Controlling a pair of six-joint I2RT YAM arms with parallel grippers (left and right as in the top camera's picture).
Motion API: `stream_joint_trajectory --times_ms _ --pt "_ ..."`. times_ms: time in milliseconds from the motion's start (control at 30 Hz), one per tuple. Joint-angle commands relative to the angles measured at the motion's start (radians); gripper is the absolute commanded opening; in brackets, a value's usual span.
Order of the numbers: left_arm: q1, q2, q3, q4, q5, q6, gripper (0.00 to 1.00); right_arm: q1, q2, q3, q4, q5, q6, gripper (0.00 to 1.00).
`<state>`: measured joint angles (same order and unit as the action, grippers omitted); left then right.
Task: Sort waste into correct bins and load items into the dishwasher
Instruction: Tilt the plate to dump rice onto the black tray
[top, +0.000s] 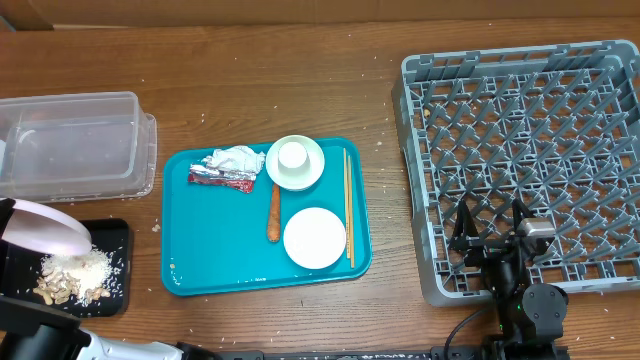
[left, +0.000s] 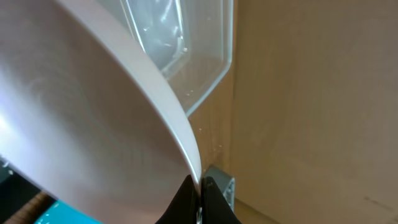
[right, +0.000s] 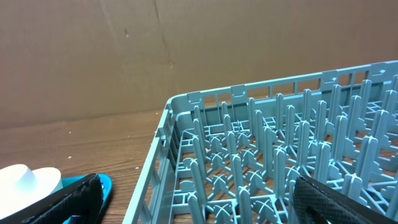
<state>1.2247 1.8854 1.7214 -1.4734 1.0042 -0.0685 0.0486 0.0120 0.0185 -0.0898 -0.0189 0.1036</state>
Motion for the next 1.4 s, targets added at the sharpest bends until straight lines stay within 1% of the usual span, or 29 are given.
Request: stream_joint_trajectory --times_ms 0,67,100,133,200,267,300,333,367,400,500,600,667,733,767,867,900,933,967,1067,1167,1200,1267,1367 --pt "0.026 -0.001 0.0 -0.013 0.055 0.066 0.04 0.008 -0.009 -0.01 0.005 0.007 -0.003 1.0" --pt "0.031 -0.001 0.0 -0.038 0.061 0.068 0.04 0.008 -0.009 -0.01 0.005 0.007 -0.003 1.0" --pt "0.033 -0.002 0.0 -0.046 0.082 0.108 0.04 0.008 -0.009 -0.01 0.005 0.007 -0.003 1.0" --pt "0.035 -0.002 0.0 -0.025 0.069 0.124 0.04 0.008 -0.009 -0.01 0.005 0.007 -0.003 1.0" --pt "0.038 -0.002 0.0 -0.026 0.071 0.104 0.04 0.008 -0.009 -0.01 0.005 0.007 -0.003 1.0" --pt "0.038 -0.002 0.0 -0.044 0.091 0.124 0.04 0.008 -0.009 -0.01 0.005 0.007 -0.003 1.0" --pt "0.038 -0.003 0.001 -0.069 0.084 0.114 0.04 0.008 -0.009 -0.01 0.005 0.007 -0.003 1.0" --pt "0.038 -0.004 0.004 -0.097 0.085 0.126 0.04 0.008 -0.009 -0.01 0.005 0.007 -0.003 1.0" --pt "0.037 -0.01 0.01 -0.129 0.084 0.167 0.04 0.008 -0.009 -0.01 0.005 0.007 -0.003 1.0" --pt "0.037 -0.023 0.011 -0.135 0.055 0.171 0.04 0.008 -0.009 -0.01 0.005 0.007 -0.003 1.0" --pt "0.034 -0.071 0.011 -0.137 -0.002 0.099 0.04 0.008 -0.009 -0.01 0.005 0.007 -0.003 1.0" --pt "0.017 -0.166 0.011 -0.147 -0.042 0.071 0.04 0.008 -0.009 -0.01 0.005 0.007 -0.003 1.0" --pt "-0.022 -0.23 0.011 -0.146 -0.143 0.013 0.04 0.008 -0.009 -0.01 0.005 0.007 -0.003 1.0" --pt "-0.115 -0.298 0.011 -0.166 -0.301 -0.055 0.04 0.008 -0.009 -0.01 0.005 0.007 -0.003 1.0" --pt "-0.185 -0.326 0.011 -0.179 -0.364 -0.095 0.04 0.008 -0.009 -0.01 0.005 0.007 -0.003 1.0" --pt "-0.475 -0.368 0.011 -0.194 -0.562 -0.167 0.04 0.008 -0.009 -0.01 0.005 0.007 -0.003 1.0" --pt "-0.534 -0.367 0.01 -0.199 -0.616 -0.186 0.04 0.008 -0.009 -0.01 0.005 0.007 -0.003 1.0" --pt "-0.64 -0.363 0.0 -0.199 -0.696 -0.224 0.04 0.008 -0.009 -0.01 0.005 0.007 -0.003 1.0" --pt "-0.719 -0.359 -0.01 -0.198 -0.736 -0.252 0.04 0.008 -0.009 -0.01 0.005 0.007 -0.003 1.0" --pt "-0.968 -0.344 -0.081 -0.131 -0.814 -0.35 0.04 0.008 -0.009 -0.01 0.005 0.007 -0.003 1.0" --pt "-1.142 -0.323 -0.187 0.02 -0.904 -0.431 0.04 0.008 -0.009 -0.01 0.005 0.007 -0.003 1.0" --pt "-1.195 -0.302 -0.232 0.07 -0.904 -0.435 0.04 0.008 -0.009 -0.01 0.005 0.007 -0.003 1.0" --pt "-1.256 -0.265 -0.284 0.117 -0.906 -0.435 0.04 0.008 -0.009 -0.01 0.005 0.007 -0.003 1.0" --pt "-1.355 -0.176 -0.352 0.192 -0.965 -0.465 0.04 0.008 -0.009 -0.01 0.005 0.007 -0.003 1.0"
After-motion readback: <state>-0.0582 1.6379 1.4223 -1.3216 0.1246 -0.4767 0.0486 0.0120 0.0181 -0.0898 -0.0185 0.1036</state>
